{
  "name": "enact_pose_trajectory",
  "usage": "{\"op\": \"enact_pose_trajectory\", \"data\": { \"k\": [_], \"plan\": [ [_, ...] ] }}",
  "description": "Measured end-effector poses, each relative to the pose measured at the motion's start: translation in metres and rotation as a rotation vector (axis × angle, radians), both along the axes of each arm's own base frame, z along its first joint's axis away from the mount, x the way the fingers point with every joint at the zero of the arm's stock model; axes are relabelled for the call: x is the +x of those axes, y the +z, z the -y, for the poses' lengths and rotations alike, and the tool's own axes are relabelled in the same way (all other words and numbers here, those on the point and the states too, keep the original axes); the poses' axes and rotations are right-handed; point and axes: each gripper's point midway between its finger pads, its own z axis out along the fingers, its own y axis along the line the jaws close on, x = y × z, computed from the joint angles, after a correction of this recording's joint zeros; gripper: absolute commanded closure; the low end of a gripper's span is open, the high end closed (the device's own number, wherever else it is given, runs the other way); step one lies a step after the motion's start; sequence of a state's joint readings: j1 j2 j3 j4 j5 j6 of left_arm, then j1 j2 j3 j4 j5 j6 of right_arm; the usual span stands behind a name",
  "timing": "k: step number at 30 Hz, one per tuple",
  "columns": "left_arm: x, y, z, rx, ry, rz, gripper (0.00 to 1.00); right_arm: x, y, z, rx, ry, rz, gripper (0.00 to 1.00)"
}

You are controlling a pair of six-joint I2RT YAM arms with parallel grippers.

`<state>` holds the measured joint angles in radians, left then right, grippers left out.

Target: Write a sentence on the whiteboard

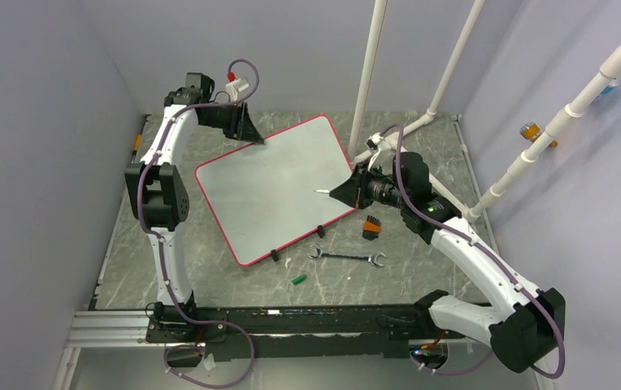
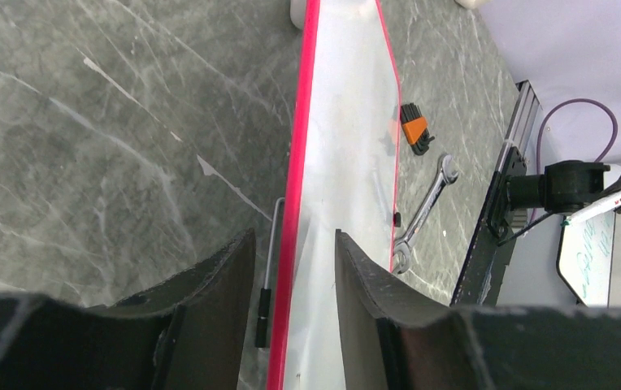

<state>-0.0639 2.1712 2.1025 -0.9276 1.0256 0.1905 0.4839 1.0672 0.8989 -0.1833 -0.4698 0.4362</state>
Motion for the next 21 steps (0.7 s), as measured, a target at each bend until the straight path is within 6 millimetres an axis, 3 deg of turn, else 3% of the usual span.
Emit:
{"op": "enact_pose_trajectory", "data": {
  "k": [5, 17, 21],
  "plan": [
    [-0.006, -0.011, -0.003, 0.024, 0.001, -0.047, 0.55, 0.001, -0.009, -0.005, -0.013, 0.011, -0.026, 1.00],
    [-0.017, -0.025, -0.002, 0.035, -0.020, -0.117, 0.70, -0.002, -0.008, -0.012, -0.017, 0.036, -0.020, 1.00],
    [-0.019, -0.024, 0.001, 0.022, -0.031, -0.118, 0.86, -0.002, -0.003, -0.014, -0.014, 0.042, -0.009, 1.00]
  ]
}}
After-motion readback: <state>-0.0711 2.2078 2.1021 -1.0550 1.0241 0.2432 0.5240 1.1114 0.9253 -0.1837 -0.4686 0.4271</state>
